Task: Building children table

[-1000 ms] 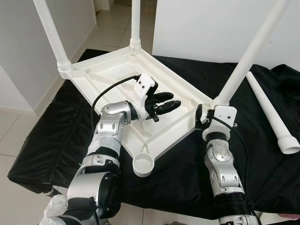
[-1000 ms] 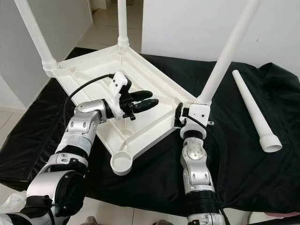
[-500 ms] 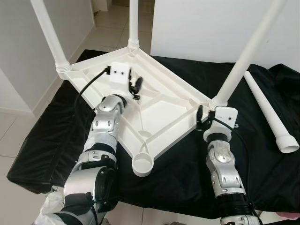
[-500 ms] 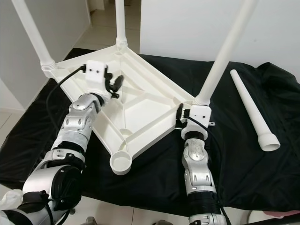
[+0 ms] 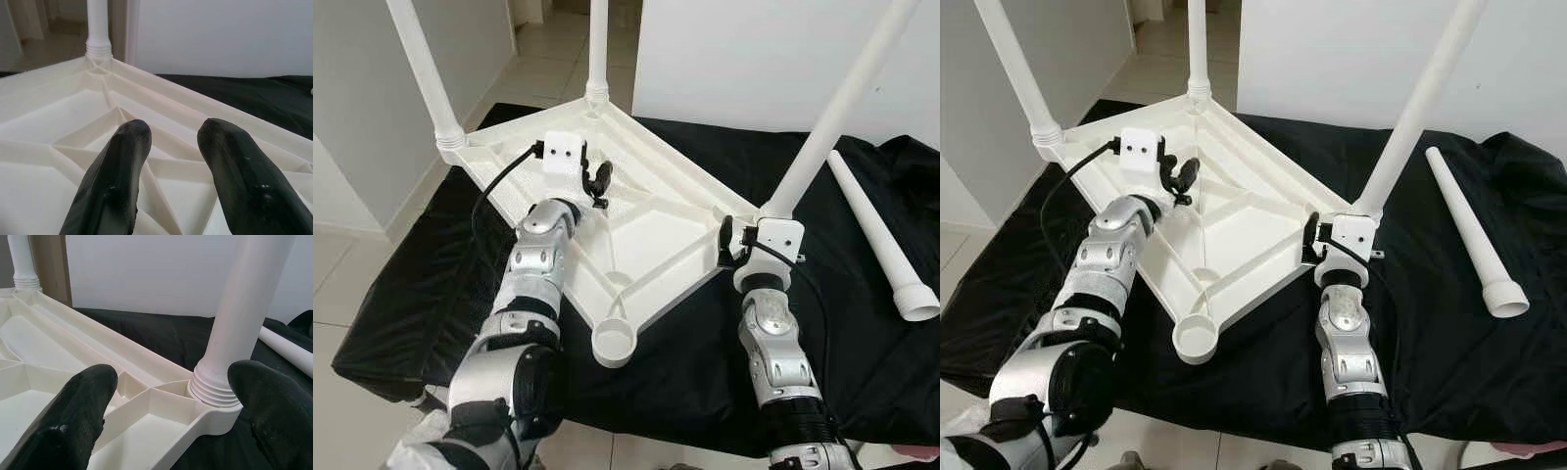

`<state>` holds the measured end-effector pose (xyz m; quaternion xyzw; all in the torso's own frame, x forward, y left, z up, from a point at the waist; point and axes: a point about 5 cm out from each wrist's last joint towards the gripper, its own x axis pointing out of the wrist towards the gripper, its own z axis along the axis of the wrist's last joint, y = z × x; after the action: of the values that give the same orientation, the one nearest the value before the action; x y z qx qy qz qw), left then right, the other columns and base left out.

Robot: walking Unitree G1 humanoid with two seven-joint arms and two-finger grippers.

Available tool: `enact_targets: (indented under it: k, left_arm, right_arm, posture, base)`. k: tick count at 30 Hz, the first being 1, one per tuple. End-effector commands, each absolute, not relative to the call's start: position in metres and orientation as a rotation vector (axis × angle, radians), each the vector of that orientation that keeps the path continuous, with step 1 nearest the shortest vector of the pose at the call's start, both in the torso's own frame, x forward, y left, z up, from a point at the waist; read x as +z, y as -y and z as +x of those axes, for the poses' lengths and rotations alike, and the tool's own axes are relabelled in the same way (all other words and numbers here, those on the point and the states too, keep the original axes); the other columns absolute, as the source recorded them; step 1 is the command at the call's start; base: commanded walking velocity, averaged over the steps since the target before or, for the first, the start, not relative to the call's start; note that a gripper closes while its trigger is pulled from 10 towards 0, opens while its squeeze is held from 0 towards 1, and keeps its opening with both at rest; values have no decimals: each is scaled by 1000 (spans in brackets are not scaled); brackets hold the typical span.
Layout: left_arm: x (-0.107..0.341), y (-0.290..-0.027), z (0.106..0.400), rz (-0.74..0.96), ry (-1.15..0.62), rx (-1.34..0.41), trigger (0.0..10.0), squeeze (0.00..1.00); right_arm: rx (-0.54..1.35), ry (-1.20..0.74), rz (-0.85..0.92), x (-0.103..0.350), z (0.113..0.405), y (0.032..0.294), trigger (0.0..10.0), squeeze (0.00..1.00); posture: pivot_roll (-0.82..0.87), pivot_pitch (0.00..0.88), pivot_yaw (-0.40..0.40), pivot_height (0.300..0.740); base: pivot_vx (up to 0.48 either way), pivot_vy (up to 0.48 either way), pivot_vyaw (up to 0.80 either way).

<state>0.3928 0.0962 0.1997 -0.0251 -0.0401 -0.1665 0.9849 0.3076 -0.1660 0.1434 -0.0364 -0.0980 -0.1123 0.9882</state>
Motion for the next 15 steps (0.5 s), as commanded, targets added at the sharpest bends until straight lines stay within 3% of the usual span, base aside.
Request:
enact_targets:
  k: [1, 15]
  left_arm:
    - [194, -88, 391, -15, 74, -377, 10000, 0]
    - [189, -95, 389, -31, 69, -346, 10000, 0]
  right_arm:
    - [-239, 201, -79, 143, 307, 170, 10000, 0]
    - [-264, 208, -73, 144, 309, 172, 10000, 0]
  posture:
    - [-91, 0, -10, 740]
    - [-93, 0, 4, 740]
  base:
    - [0, 0, 0]
    - [0, 0, 0]
